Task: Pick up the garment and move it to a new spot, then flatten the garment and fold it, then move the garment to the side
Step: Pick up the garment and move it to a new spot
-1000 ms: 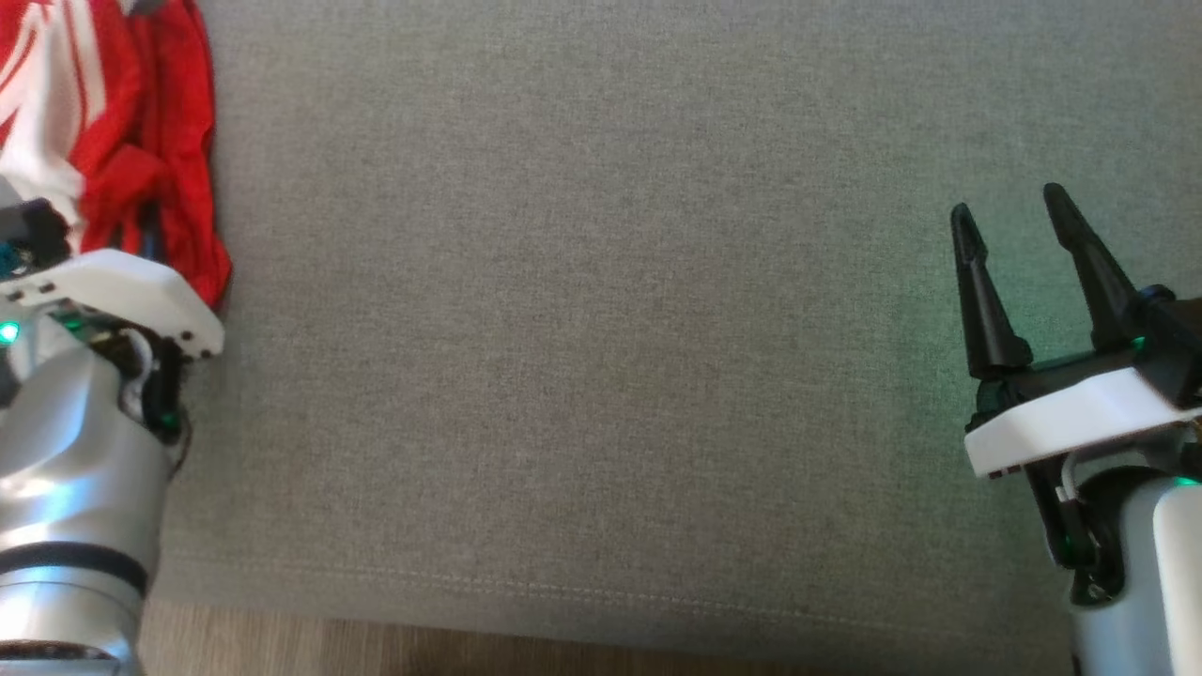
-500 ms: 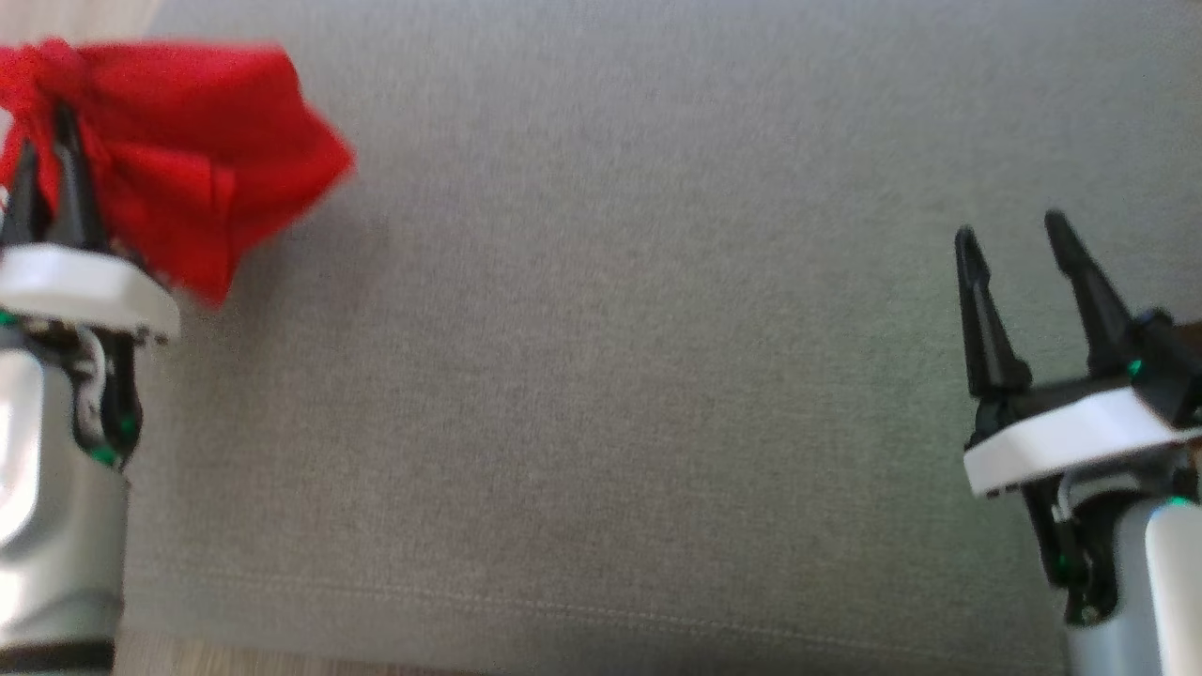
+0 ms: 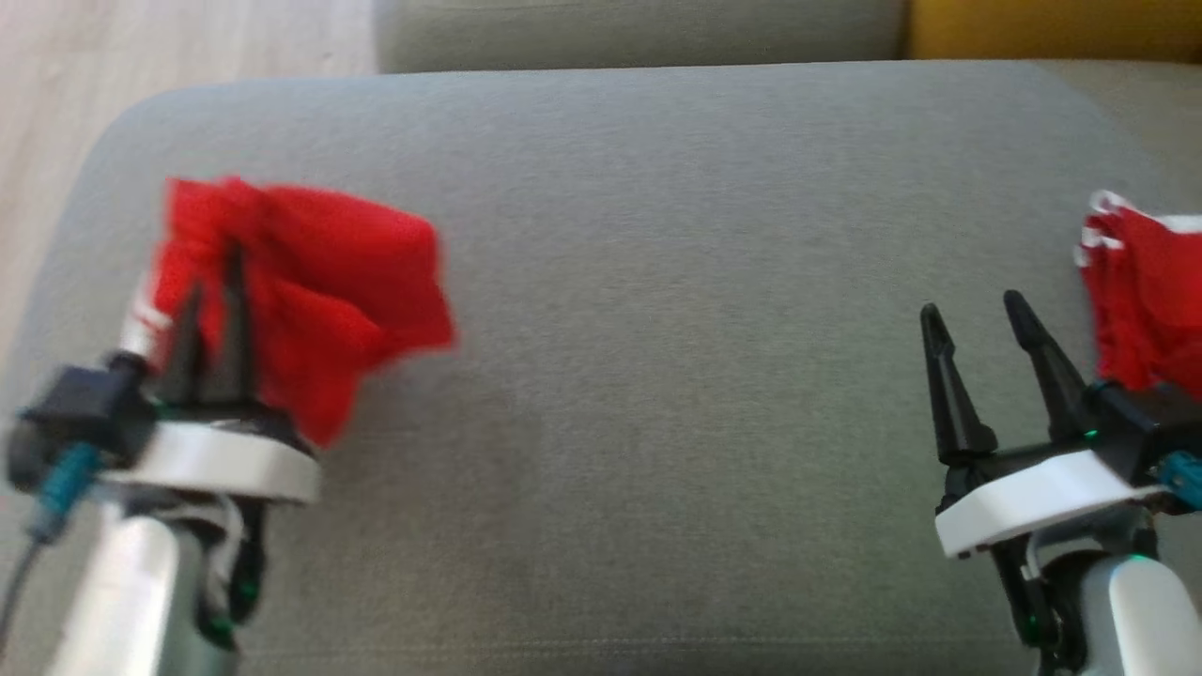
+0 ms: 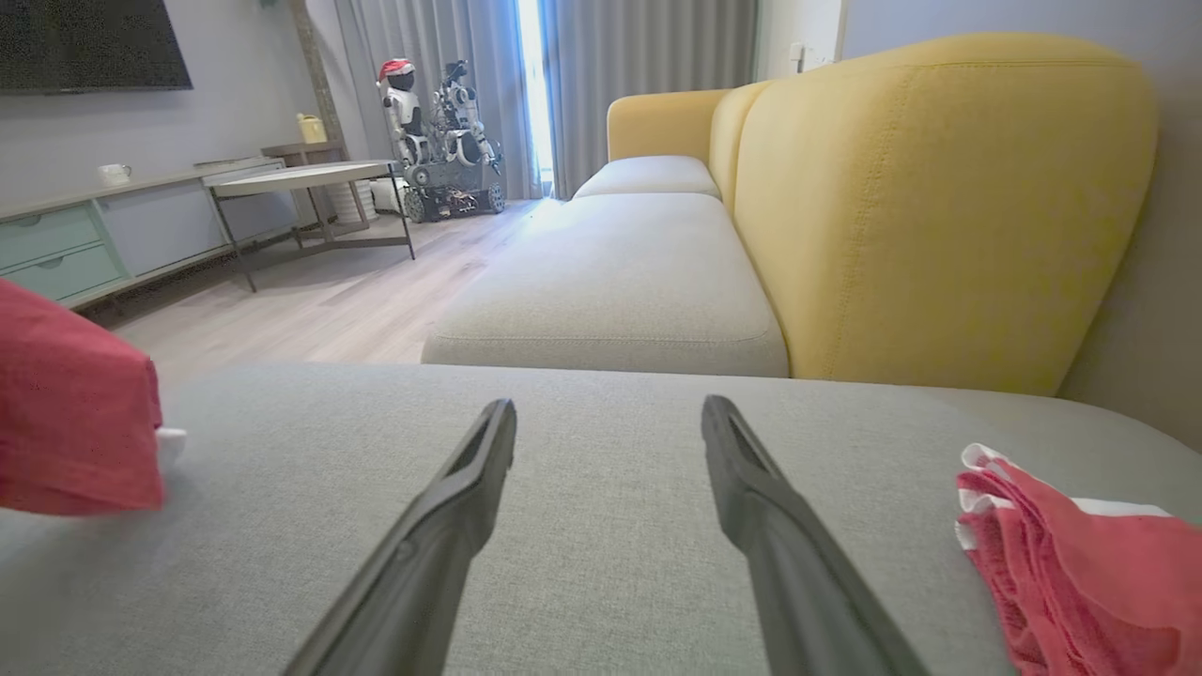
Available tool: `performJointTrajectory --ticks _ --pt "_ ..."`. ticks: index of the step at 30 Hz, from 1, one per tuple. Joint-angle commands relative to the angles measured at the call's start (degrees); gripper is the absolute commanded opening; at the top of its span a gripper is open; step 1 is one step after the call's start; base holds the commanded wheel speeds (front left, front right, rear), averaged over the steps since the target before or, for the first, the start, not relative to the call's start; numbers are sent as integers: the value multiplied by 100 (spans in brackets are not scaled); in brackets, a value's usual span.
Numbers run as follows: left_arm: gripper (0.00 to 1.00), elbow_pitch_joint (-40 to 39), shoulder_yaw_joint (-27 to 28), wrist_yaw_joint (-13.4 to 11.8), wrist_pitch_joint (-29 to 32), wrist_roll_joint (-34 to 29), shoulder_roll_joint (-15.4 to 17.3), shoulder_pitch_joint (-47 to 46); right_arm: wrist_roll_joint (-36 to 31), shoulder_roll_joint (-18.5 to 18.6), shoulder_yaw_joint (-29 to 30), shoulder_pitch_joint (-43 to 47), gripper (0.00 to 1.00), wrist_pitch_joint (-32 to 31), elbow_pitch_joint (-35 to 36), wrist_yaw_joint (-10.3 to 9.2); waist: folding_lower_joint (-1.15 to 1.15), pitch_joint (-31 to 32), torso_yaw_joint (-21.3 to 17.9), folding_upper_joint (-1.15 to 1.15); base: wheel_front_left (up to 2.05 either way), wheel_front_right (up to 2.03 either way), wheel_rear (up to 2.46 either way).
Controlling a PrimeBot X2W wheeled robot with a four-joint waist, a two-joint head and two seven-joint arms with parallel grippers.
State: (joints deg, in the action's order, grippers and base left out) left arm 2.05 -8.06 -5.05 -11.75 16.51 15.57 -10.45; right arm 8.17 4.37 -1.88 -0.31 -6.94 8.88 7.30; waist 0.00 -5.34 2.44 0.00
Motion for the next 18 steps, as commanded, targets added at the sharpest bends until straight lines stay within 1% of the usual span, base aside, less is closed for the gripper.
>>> performJointTrajectory --ticks 1,5,9,10,18 --pt "0 -447 31 17 126 26 62 -116 49 -16 -201 -85 100 59 184 19 0 51 -285 0 0 0 0" --pt "0 -630 -433 167 339 10 -134 -56 82 -44 -272 -126 100 97 175 19 0 -56 -571 0 0 0 0" --pt "0 -463 -835 394 415 -14 -308 -347 170 -78 -415 -277 100 183 170 19 0 -331 -963 0 0 0 0" --pt "0 -463 -835 394 415 -14 -308 -347 170 -78 -415 -277 100 183 170 19 0 -331 -963 0 0 0 0" --pt "0 75 -1542 738 386 -228 -792 -1385 425 -140 -540 -533 100 537 -95 19 0 -823 -1825 0 0 0 0"
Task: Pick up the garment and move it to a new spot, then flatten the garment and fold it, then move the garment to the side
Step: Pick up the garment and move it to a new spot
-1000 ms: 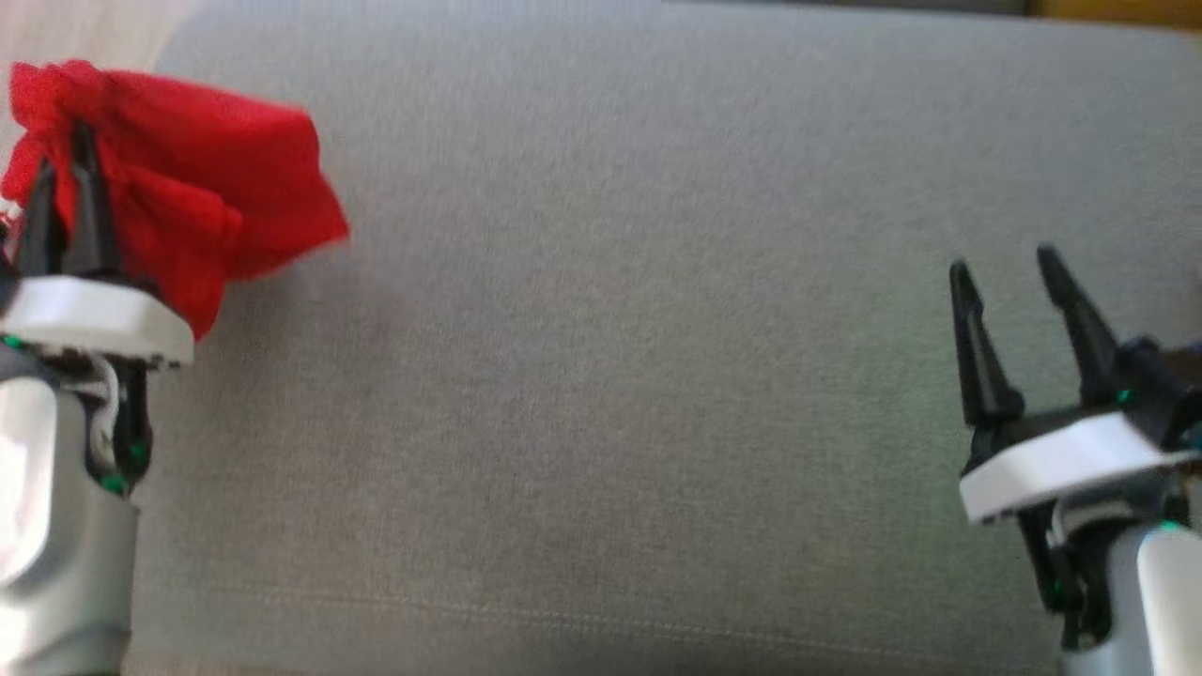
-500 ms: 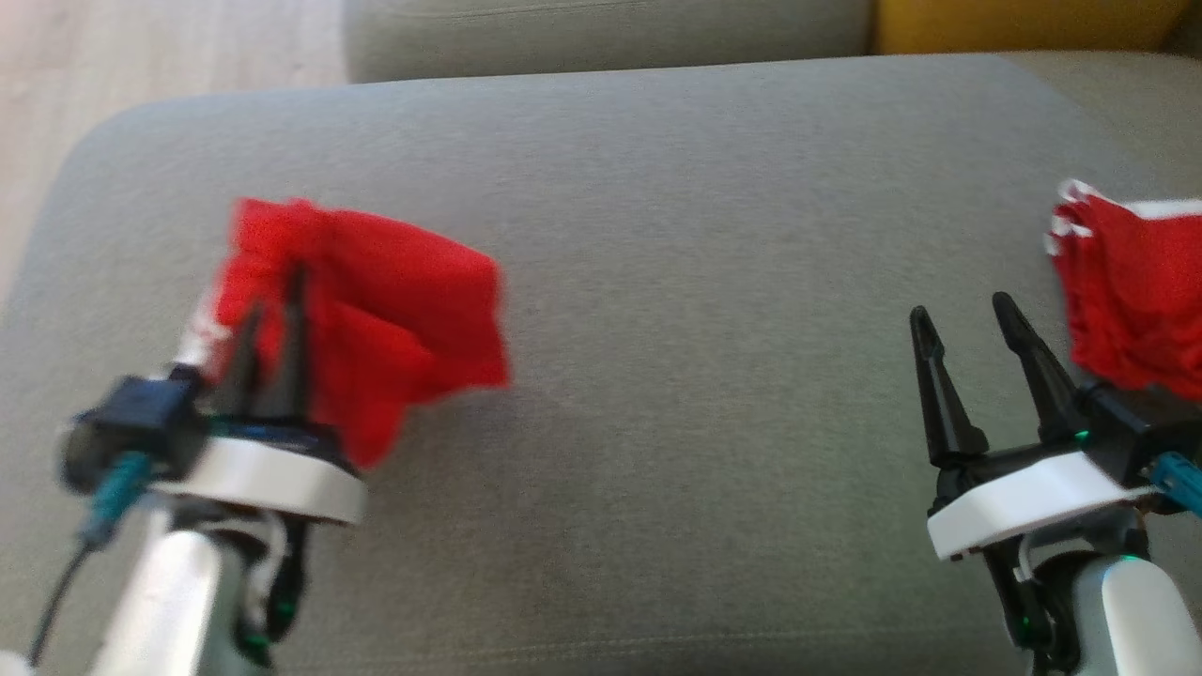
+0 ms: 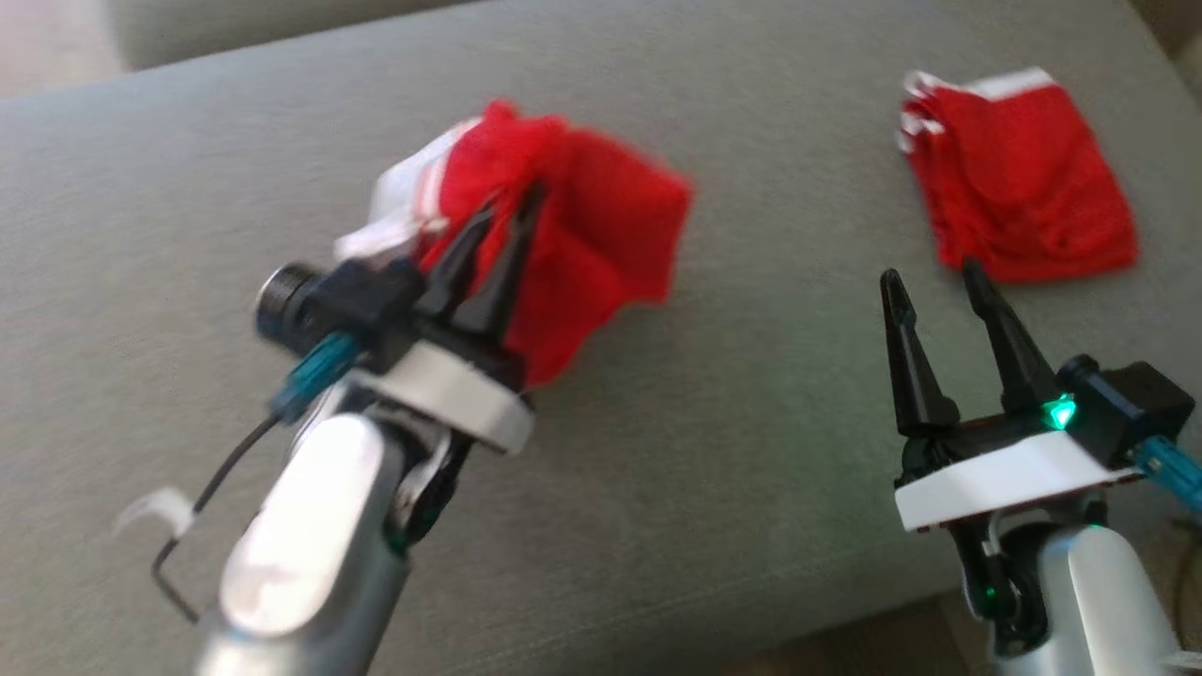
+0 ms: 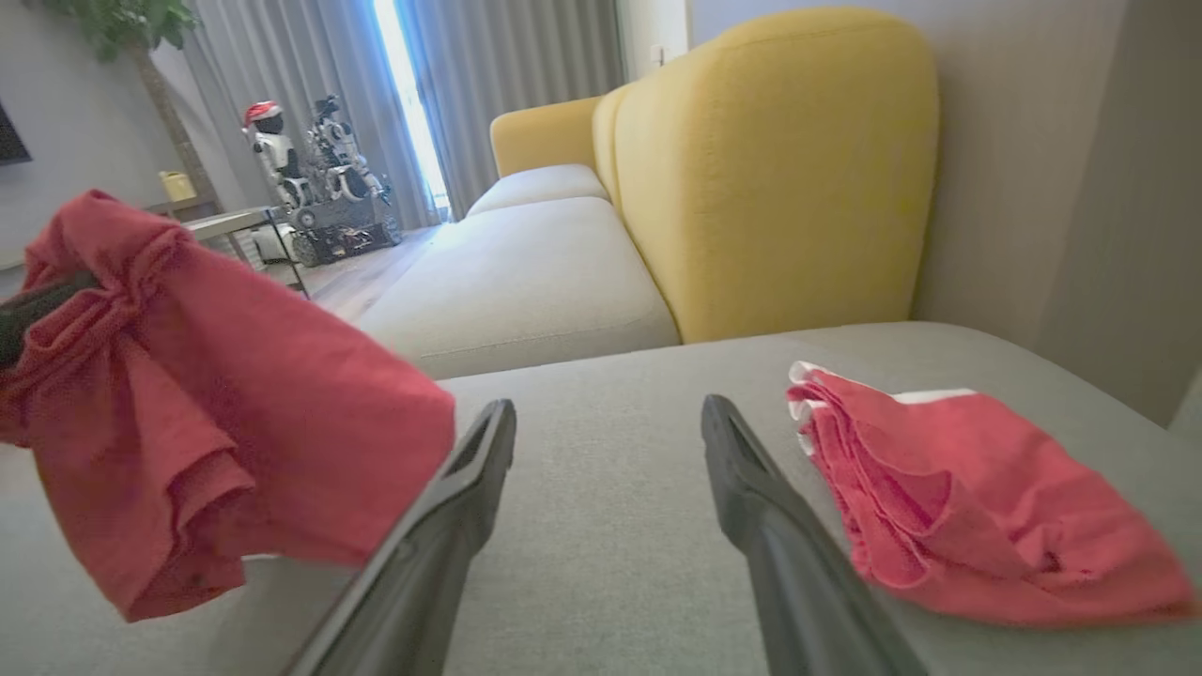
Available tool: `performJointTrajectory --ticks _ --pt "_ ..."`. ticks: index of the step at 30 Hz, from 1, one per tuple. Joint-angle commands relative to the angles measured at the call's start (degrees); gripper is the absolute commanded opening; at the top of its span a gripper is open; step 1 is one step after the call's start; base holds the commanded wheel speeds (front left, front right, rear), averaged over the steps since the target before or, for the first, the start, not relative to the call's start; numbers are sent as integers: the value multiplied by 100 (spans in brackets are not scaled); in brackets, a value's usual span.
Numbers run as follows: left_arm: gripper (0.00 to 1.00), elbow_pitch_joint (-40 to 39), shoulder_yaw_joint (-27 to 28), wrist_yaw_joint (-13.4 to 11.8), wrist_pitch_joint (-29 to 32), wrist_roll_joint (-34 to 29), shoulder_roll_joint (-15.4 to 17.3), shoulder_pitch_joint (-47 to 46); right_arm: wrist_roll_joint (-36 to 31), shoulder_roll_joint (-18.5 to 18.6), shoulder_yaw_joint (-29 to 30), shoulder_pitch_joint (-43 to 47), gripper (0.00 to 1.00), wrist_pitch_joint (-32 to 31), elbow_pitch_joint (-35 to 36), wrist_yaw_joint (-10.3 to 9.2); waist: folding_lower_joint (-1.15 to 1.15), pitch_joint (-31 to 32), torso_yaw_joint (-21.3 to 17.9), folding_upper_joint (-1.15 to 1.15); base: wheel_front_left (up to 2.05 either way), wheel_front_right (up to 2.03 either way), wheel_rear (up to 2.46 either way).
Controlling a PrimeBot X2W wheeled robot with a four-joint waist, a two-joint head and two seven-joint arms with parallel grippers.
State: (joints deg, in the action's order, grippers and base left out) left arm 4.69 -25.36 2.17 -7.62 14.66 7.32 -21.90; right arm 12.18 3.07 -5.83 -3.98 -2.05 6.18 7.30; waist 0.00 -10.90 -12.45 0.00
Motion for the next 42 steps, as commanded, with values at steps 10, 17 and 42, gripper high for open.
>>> performJointTrajectory --ticks 10,17,42 --pt "0 931 -407 239 345 -76 -161 -620 298 -18 -138 -265 100 394 -147 19 0 -670 -815 0 0 0 0" --pt "100 1197 -650 328 157 56 -187 -340 224 -19 -81 -344 100 410 -241 19 0 -538 -398 0 0 0 0" --pt "100 92 935 -819 -695 408 654 1054 -220 18 184 115 100 -241 89 19 0 543 1269 0 0 0 0"
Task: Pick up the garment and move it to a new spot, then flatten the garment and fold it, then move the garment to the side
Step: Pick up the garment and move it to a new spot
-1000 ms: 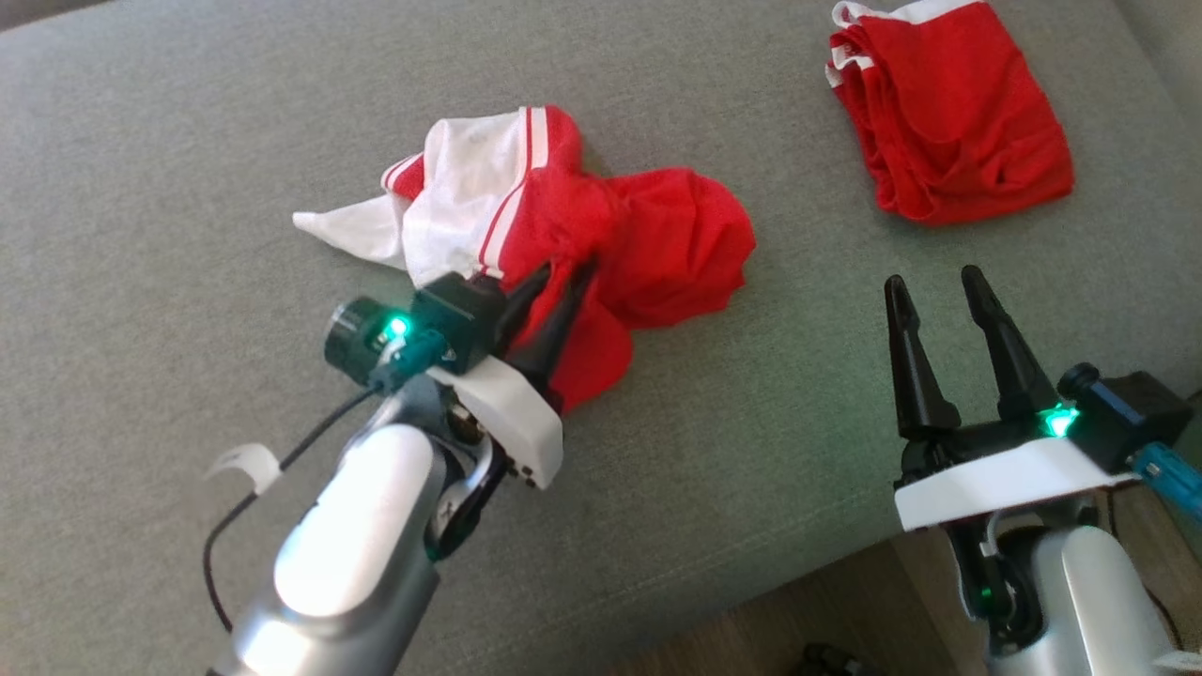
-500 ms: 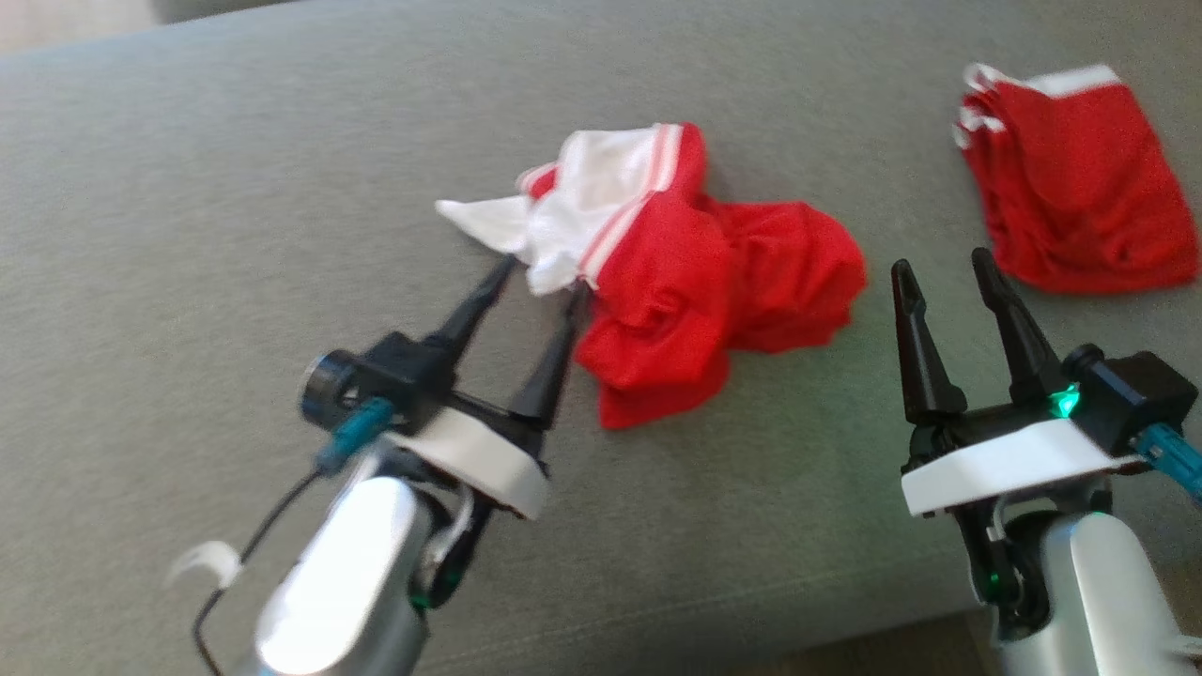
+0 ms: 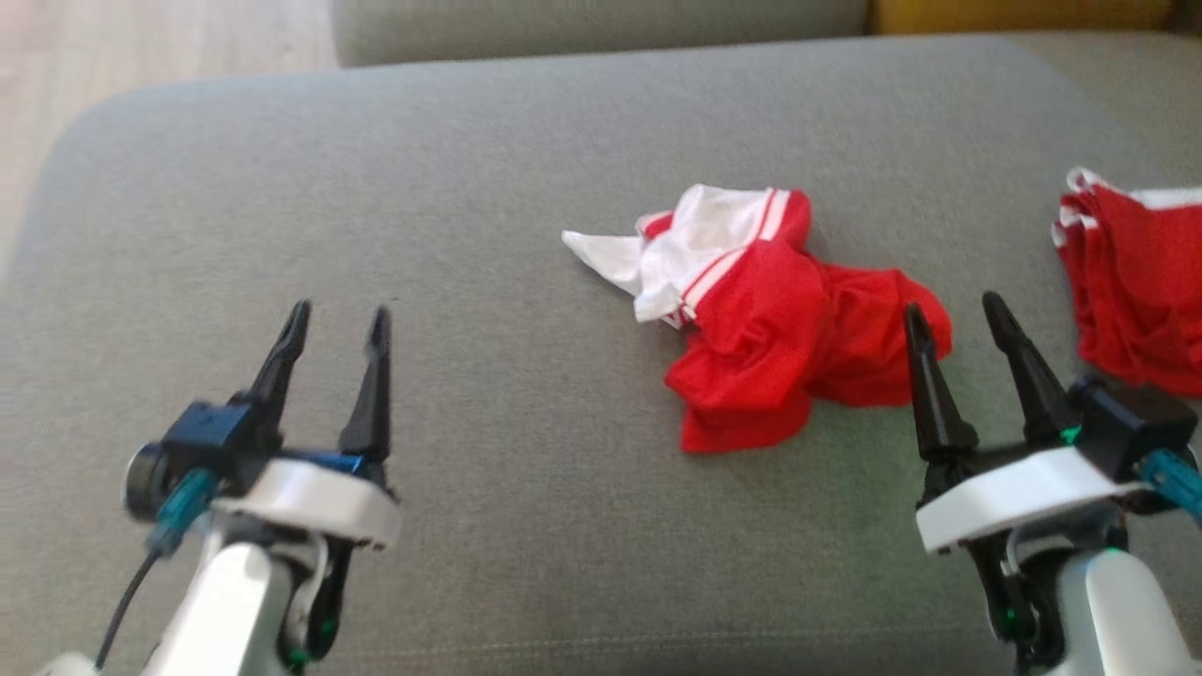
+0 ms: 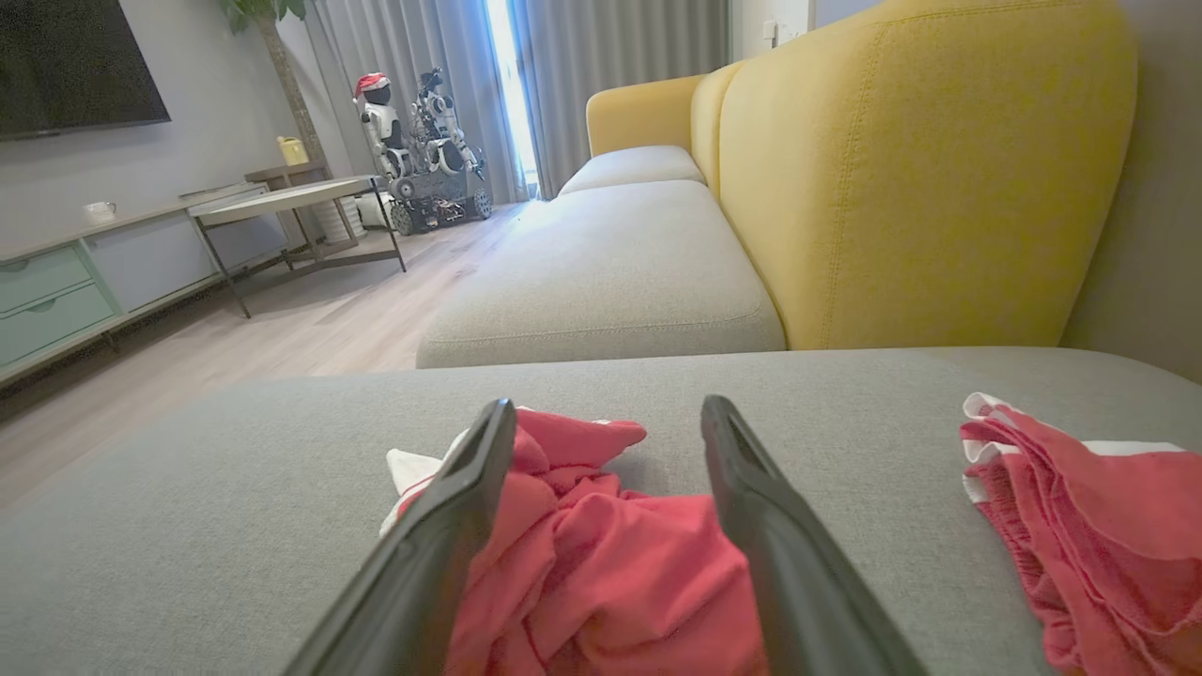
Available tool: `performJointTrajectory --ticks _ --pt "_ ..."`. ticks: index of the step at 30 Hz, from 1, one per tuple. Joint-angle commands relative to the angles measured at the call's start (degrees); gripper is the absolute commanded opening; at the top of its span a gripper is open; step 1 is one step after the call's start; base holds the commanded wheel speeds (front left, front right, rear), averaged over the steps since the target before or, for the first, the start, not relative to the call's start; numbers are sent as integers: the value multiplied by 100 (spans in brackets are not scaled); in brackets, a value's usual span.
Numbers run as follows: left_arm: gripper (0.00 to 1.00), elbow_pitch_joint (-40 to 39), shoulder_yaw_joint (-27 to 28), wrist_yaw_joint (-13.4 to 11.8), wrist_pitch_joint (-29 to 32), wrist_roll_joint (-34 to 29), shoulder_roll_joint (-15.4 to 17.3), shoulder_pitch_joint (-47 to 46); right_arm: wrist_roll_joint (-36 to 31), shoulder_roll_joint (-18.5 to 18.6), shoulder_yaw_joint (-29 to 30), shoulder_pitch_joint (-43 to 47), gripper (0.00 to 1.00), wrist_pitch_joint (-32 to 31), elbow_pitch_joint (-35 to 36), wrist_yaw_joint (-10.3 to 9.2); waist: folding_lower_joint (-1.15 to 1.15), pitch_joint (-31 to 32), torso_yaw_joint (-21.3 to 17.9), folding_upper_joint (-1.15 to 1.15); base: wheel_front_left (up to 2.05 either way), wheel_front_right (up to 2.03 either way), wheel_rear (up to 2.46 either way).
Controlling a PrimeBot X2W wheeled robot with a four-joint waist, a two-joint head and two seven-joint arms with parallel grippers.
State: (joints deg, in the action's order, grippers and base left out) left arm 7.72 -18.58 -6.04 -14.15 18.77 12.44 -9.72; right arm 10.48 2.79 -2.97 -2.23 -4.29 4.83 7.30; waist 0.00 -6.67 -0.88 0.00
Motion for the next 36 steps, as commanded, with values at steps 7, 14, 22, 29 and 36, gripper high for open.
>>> performJointTrajectory --ticks 7,14,22,29,36 --pt "100 -338 359 -20 51 65 418 314 -105 109 -69 174 100 -136 252 19 0 369 214 0 0 0 0" --pt "100 -423 317 -57 149 104 493 630 -137 127 -5 449 100 -244 318 19 0 575 197 0 0 0 0" --pt "100 -492 304 -119 223 131 558 814 -237 150 -51 538 100 -317 443 19 0 619 159 0 0 0 0" --pt "100 -526 272 -147 248 138 573 807 -218 148 -49 549 100 -377 500 19 0 604 183 0 0 0 0" --pt "100 -516 248 -164 266 159 585 789 -199 137 -40 556 100 -390 501 19 0 591 210 0 0 0 0"
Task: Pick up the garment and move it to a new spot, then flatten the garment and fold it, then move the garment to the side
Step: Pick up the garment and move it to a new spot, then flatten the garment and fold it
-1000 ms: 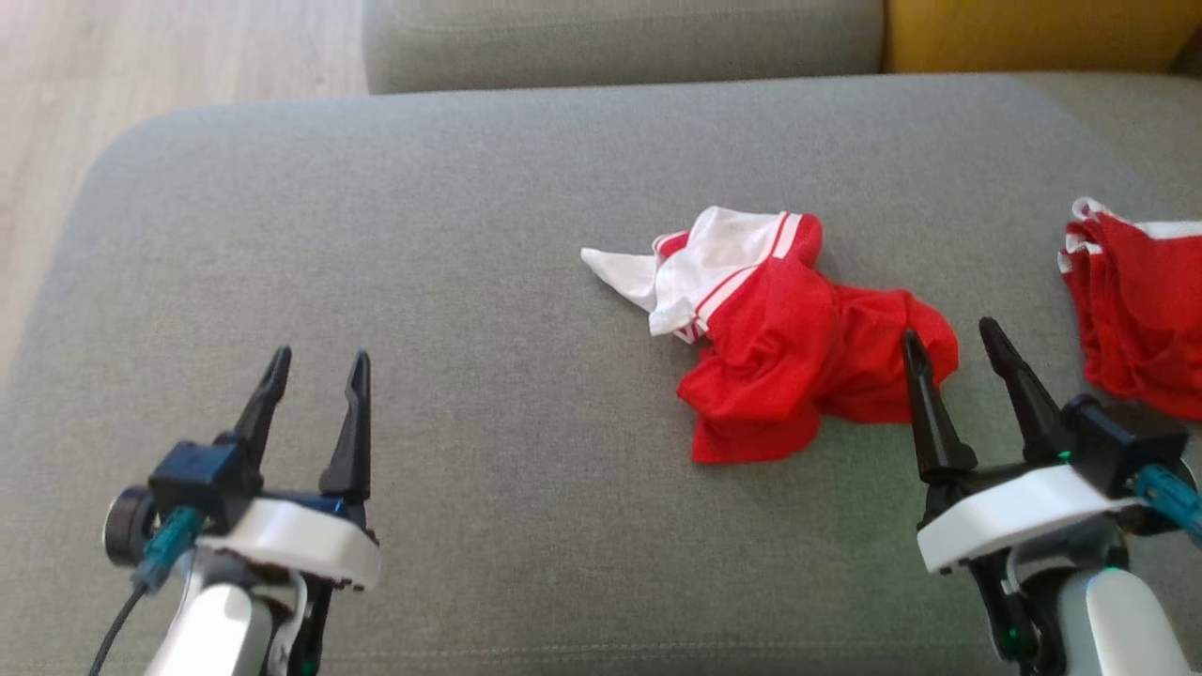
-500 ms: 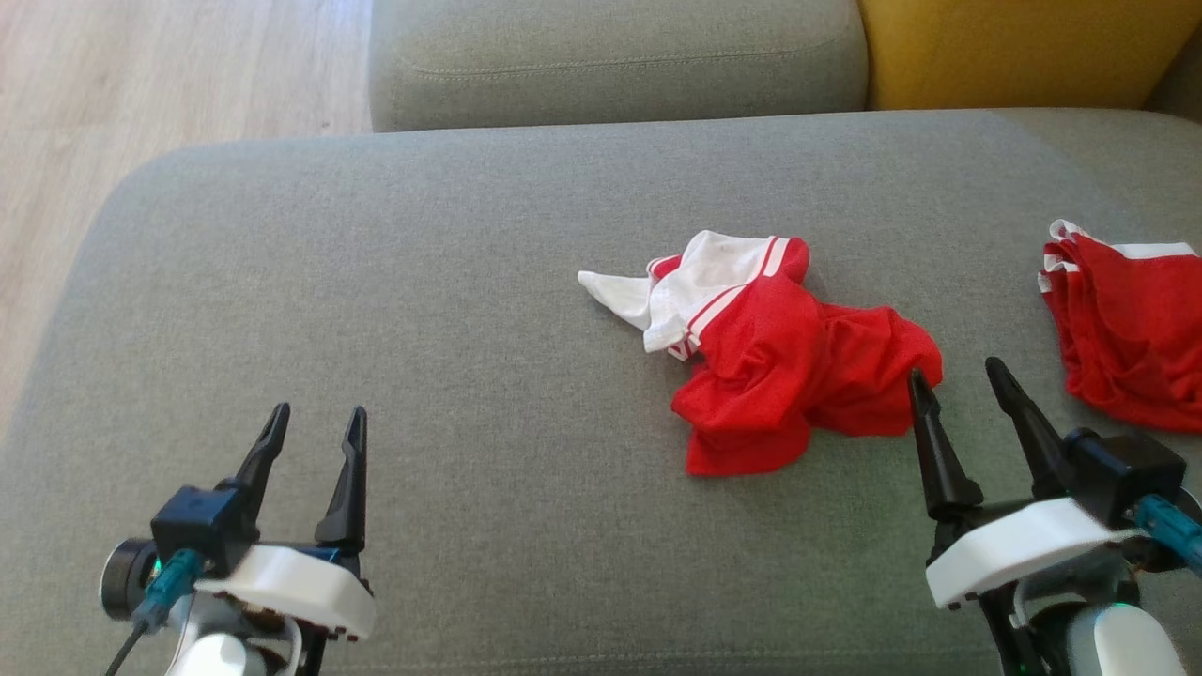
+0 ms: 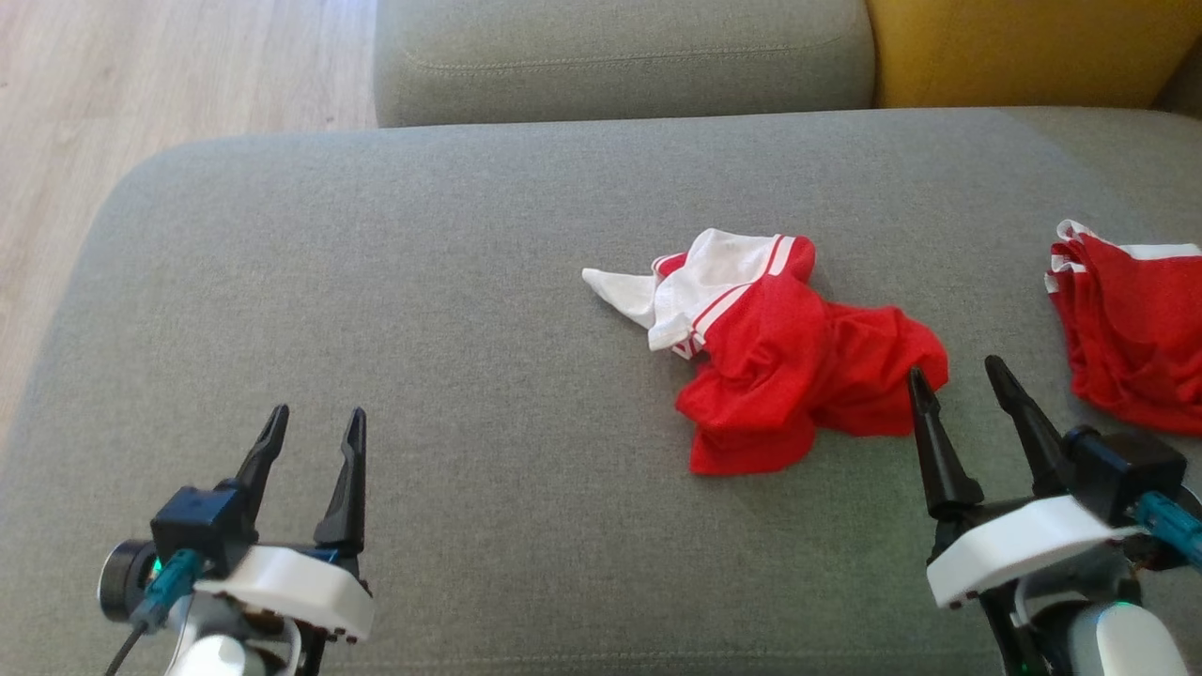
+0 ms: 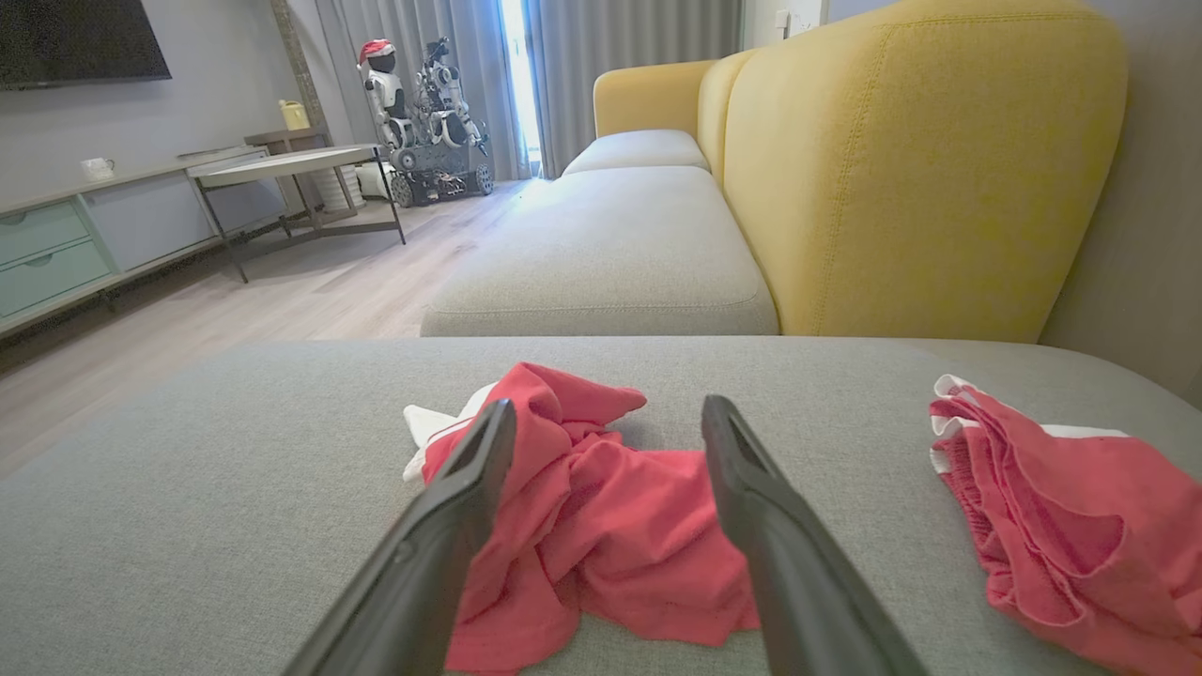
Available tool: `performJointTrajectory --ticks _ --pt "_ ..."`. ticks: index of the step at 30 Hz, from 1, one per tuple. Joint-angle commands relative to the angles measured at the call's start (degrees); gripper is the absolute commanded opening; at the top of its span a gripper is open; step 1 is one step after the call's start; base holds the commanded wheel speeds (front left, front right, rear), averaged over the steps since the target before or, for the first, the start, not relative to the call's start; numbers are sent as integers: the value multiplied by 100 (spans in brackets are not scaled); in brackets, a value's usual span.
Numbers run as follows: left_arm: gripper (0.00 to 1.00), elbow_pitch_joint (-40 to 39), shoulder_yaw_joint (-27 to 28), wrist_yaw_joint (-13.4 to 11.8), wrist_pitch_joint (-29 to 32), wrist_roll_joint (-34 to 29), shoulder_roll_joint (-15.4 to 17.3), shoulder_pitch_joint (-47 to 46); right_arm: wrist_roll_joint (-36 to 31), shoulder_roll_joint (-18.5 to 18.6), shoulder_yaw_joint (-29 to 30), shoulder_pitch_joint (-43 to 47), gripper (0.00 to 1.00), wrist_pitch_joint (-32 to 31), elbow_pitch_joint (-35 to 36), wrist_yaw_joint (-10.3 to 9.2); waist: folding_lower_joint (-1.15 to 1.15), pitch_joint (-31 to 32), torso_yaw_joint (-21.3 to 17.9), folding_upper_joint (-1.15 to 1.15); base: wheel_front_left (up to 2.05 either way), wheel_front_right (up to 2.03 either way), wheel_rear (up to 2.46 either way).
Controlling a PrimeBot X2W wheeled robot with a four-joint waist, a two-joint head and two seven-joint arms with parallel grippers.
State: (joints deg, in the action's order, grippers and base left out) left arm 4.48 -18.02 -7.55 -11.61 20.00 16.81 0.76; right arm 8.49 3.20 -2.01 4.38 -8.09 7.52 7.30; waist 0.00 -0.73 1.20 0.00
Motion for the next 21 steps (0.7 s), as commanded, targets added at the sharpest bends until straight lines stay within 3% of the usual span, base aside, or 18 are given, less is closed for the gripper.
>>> performJointTrajectory --ticks 1,21 --pt "100 -191 187 -14 14 39 149 -262 6 94 -139 -108 100 -11 233 19 0 -7 4 0 0 0 0" --pt "100 -199 125 -50 -14 51 187 -383 64 79 -158 -187 100 -11 213 19 0 -165 18 0 0 0 0"
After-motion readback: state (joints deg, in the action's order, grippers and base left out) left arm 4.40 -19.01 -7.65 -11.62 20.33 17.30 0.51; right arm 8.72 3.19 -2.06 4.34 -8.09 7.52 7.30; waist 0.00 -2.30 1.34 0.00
